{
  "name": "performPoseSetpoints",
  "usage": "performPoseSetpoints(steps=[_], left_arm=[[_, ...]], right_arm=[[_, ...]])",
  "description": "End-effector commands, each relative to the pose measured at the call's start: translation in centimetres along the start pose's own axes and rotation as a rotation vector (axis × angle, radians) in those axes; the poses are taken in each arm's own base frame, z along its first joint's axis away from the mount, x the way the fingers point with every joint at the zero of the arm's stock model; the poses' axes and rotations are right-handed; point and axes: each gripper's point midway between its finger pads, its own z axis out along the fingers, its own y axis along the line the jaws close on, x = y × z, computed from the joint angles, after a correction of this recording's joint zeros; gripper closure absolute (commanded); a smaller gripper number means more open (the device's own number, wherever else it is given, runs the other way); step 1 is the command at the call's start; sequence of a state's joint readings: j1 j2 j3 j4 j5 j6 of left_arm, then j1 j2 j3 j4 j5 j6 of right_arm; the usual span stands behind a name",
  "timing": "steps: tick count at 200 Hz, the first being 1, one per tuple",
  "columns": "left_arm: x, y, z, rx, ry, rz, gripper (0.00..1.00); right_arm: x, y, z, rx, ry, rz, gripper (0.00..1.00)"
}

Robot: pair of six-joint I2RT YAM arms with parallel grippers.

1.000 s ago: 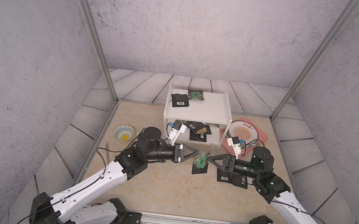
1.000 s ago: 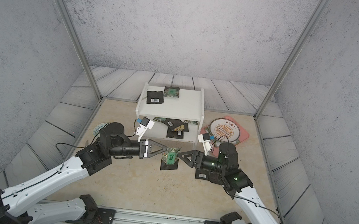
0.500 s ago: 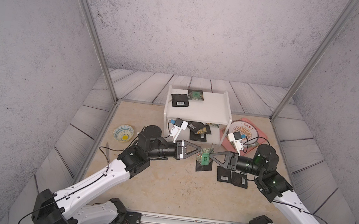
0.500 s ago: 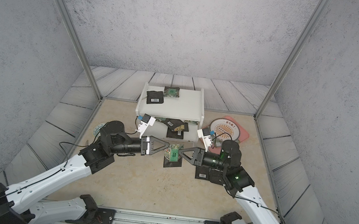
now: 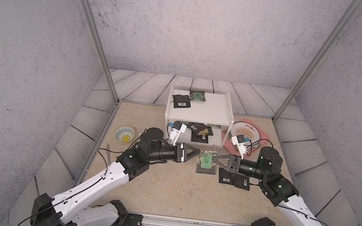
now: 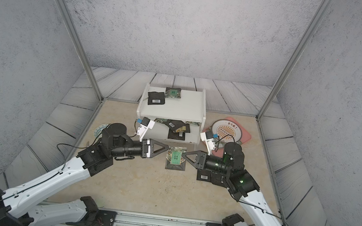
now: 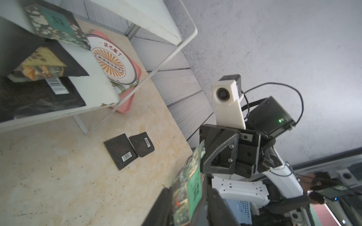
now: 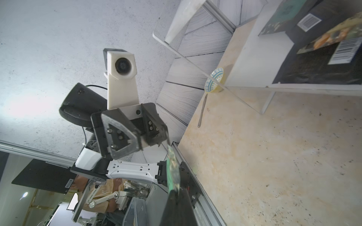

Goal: Remove the tea bags from the shelf
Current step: Place the tea bag at the center of the board.

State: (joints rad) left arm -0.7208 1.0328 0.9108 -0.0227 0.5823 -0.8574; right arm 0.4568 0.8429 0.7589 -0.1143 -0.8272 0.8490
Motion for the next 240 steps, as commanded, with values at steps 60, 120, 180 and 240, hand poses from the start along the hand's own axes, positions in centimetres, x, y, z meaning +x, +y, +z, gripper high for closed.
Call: performPoseSetpoints(steps=[60, 120, 180, 240], left_arm=[[0.3, 4.3, -4.8, -0.224, -0.074, 0.003, 0.47], [0.6, 6.0, -5.8, -0.3, -0.087, -0.016, 0.46], [0.8, 7.9, -6.5, -0.36, -0.1, -0.057, 0.46], [1.2, 8.6, -6.9, -0.381, -0.109, -0.079, 0.46]], right_arm=[[2.1, -9.5, -1.2, 0.365, -0.013, 0.128, 1.0], [3.7, -17.0, -1.8, 0.577, -0.021, 0.258, 1.0], [4.8, -21.5, -0.3, 0.631, 0.037, 0.338, 1.0], [4.9, -24.2, 0.6, 0.655, 0.058, 0.363, 1.0]])
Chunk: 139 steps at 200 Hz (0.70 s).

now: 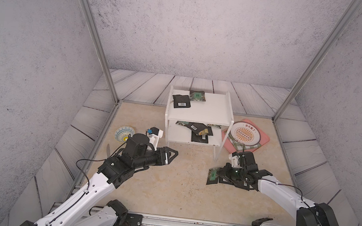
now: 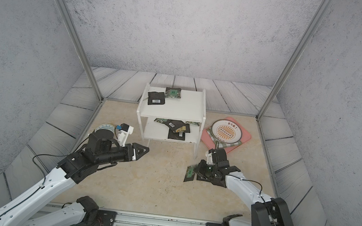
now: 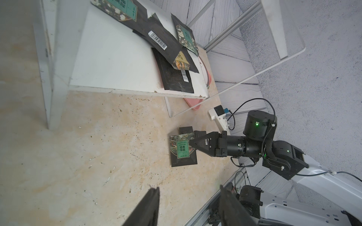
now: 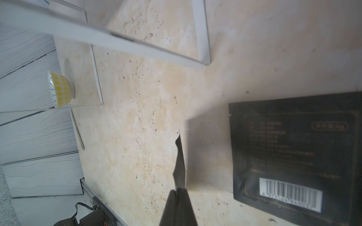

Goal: Remove the tea bags from the shelf
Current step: Place the tea bag at the center of the board.

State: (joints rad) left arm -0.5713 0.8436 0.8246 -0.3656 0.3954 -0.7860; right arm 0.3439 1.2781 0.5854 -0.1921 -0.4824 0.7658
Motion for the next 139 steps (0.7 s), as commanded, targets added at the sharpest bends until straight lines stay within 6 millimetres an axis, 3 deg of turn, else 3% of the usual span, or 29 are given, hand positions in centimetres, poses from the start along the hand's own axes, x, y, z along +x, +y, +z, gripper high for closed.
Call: performPoseSetpoints(steps=[1, 32, 76, 113, 139], left_arm=[[-0.1, 0.5, -0.4, -0.014, -0.018, -0.003, 0.46], [-0.1, 0.8, -0.3, -0.023, -0.018, -0.008, 0.46], [0.0, 1.0, 0.1, -0.025, -0.004, -0.017, 0.46], [-0.6, 1.0, 0.1, -0.029, -0.006, -0.014, 0.46], [-1.2, 0.5, -0.1, -0.027, -0.016, -0.005, 0.46]], right_arm=[[-1.2, 0.1, 0.4, -0.003, -0.027, -0.022, 1.0], [-1.2, -0.8, 1.1, 0.011, -0.016, -0.015, 0.98], [-0.9, -2.1, 1.4, 0.048, 0.003, -0.015, 0.86], [-0.8, -2.9, 0.4, 0.083, 0.004, -0.026, 0.67], [-0.8, -2.8, -0.8, 0.101, -0.009, -0.043, 0.64]])
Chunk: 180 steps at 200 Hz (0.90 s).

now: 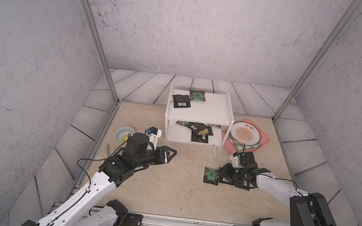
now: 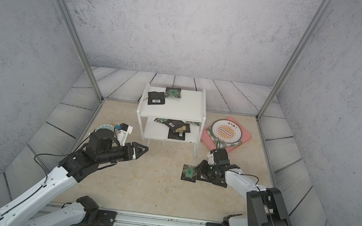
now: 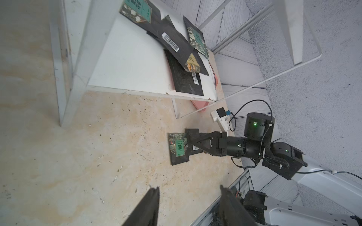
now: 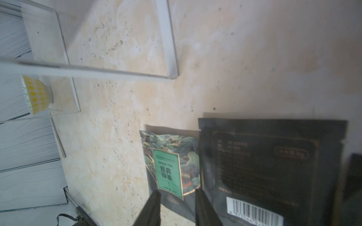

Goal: Remove the tea bags from the shelf
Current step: Place the tea bag at the center of the board, then pick up the tea bag from the shelf.

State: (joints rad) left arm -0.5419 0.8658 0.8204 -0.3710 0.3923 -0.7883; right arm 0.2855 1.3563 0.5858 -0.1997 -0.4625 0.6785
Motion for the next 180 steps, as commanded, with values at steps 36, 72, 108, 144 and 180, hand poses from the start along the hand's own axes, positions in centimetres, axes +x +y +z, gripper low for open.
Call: performPoseSetpoints(steps=[36, 72, 108, 144, 180], left_arm=[[-2.0, -1.5, -1.7, -0.012, -0.043, 0.029, 0.46], [-3.7, -2.5, -3.2, -0.055, -0.077, 0.038, 0.43], [-6.0, -3.0, -4.8, -0.148, -0.105, 0.048, 0.42], [-9.5, -3.4, -6.2, -0.201, -0.161, 0.027, 0.39], [-13.4, -2.9, -7.5, -0.223, -0.232, -0.011, 0.38]], right_arm=[[-0.2, 1.5, -4.6, 0.023, -0.069, -0.093, 0.61], [-0.7, 4.6, -9.6, 0.002, -0.137, -0.192, 0.59], [-1.2, 8.6, -14.9, -0.033, -0.214, -0.293, 0.55], [-1.8, 13.6, -19.5, -0.064, -0.266, -0.415, 0.55], [-3.1, 19.8, -22.8, -0.128, -0.313, -0.533, 0.55]])
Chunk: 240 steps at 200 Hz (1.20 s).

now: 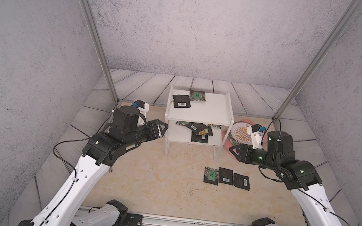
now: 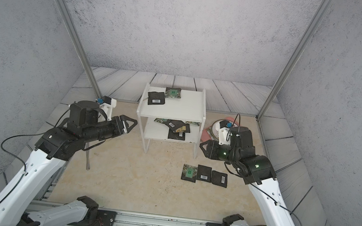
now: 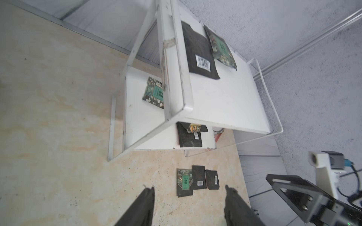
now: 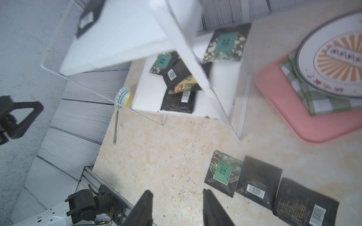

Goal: Remove the tea bags from the shelf
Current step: Pick up the tea bag from the shelf.

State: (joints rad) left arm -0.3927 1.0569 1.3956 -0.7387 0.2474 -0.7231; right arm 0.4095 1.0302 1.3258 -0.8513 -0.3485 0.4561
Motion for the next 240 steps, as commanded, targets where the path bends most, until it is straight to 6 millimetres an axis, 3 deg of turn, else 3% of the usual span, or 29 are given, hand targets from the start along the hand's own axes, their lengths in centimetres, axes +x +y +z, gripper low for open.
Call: performPoseSetpoints(steps=[1, 30, 57, 114, 170, 197, 240], left_arm=[[-2.0, 0.9, -0.4, -0.039, -0.025, -0.012, 0.38], [-4.8, 1.5, 0.5, -0.041, -0.057, -0.04, 0.39], [-6.8, 2.0, 2.3, -0.021, -0.069, -0.069, 0.39], [-10.1, 1.6, 5.4, 0.059, -0.083, -0.086, 0.39], [-11.4, 0.9, 7.4, 0.105, -0.076, -0.067, 0.37], [-12.1, 0.9, 8.4, 0.122, -0.083, -0.066, 0.37], [-12.4, 1.3, 9.9, 0.123, -0.072, -0.063, 0.36]], right_arm=[[-1.5, 1.8, -0.5, 0.001, 0.006, -0.067, 0.55], [-5.6, 5.1, -0.3, -0.081, -0.044, -0.094, 0.56], [-8.7, 7.7, 1.8, -0.157, -0.036, -0.1, 0.57], [-13.9, 9.1, 7.5, -0.183, -0.057, -0.084, 0.57], [-17.3, 10.3, 11.6, -0.254, -0.081, -0.048, 0.58], [-18.0, 11.2, 13.8, -0.32, -0.069, -0.008, 0.67], [-18.7, 12.4, 16.5, -0.364, -0.064, 0.01, 0.66]])
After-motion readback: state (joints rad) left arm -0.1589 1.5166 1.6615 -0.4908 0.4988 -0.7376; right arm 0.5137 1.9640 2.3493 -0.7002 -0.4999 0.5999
